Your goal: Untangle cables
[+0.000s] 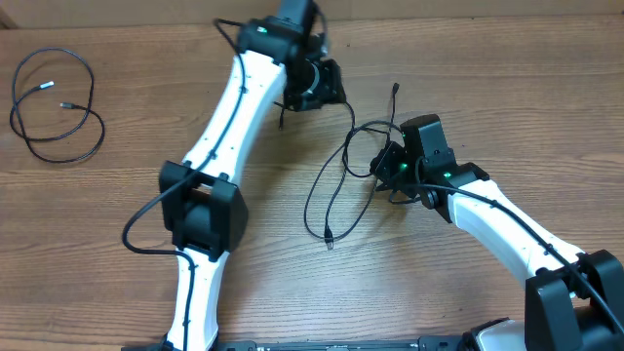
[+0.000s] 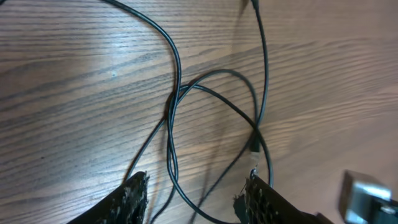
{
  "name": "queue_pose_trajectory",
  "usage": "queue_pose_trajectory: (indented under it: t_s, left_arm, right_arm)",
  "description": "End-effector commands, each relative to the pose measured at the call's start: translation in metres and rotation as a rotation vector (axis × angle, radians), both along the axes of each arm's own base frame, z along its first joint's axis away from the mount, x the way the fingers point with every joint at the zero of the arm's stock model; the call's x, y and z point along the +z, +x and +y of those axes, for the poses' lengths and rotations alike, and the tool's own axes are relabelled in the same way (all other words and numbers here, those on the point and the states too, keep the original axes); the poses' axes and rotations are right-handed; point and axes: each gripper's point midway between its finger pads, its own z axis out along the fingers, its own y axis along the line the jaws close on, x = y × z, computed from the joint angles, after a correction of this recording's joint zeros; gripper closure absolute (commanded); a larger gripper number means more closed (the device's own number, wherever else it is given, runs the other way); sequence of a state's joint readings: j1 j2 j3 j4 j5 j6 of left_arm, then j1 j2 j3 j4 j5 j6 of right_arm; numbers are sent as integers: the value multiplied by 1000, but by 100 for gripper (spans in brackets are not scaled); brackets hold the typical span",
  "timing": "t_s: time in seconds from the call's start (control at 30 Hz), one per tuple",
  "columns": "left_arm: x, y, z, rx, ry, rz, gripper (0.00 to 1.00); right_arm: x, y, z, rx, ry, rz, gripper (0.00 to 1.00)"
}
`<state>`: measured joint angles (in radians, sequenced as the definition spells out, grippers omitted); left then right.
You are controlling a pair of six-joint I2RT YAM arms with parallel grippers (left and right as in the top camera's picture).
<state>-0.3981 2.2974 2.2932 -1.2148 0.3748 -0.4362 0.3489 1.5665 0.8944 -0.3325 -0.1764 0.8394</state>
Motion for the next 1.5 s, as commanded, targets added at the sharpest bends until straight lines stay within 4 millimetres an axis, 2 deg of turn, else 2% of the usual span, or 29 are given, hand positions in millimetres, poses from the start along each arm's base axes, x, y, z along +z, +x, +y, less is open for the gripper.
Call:
queue_pose_trajectory:
  t_s: [0.0,0.17,0.23,0.4,0.57,0.8,0.9,1.03,1.07,1.17,1.27,1.47]
  left_arm:
    - [10,4,5,2,146,-115,48]
    - [0,0,-3,20,183,-116,37]
    - [-6,-3,-6,12,186,-109,36]
    - [-32,-9,-10,21,196,-72,50]
    - [-63,-13,-13,10,205,-56,52]
    - [-105,-35,-21,19,208,9,48]
    - [-117,-44,-24,19,212,28,52]
    - [-125,-48,-32,3,206,14,66]
    - [-126,-48,-35,-1,204,9,73]
    - [-130,-50,-40,-11,207,-9,83]
    - [-131,-46,-35,2,246,-34,83]
    - [-131,-42,-28,17,275,-53,78]
  right_arm:
    - [-2,-1,2,32,-13,-5,96]
    - [-3,-3,2,32,-15,2,96]
    - [-3,-3,2,31,-15,2,96]
    - [-4,-7,5,46,0,22,96]
    - [-3,-10,10,66,27,33,96]
    - [-3,-10,10,66,28,33,96]
    - [-3,-10,10,66,27,33,96]
    - [-3,-10,10,66,27,33,96]
    - [-4,-10,10,66,27,33,96]
    - [-5,-12,9,66,24,40,96]
    - [-7,-14,8,90,5,42,96]
    - [-12,-22,4,250,-94,1,96]
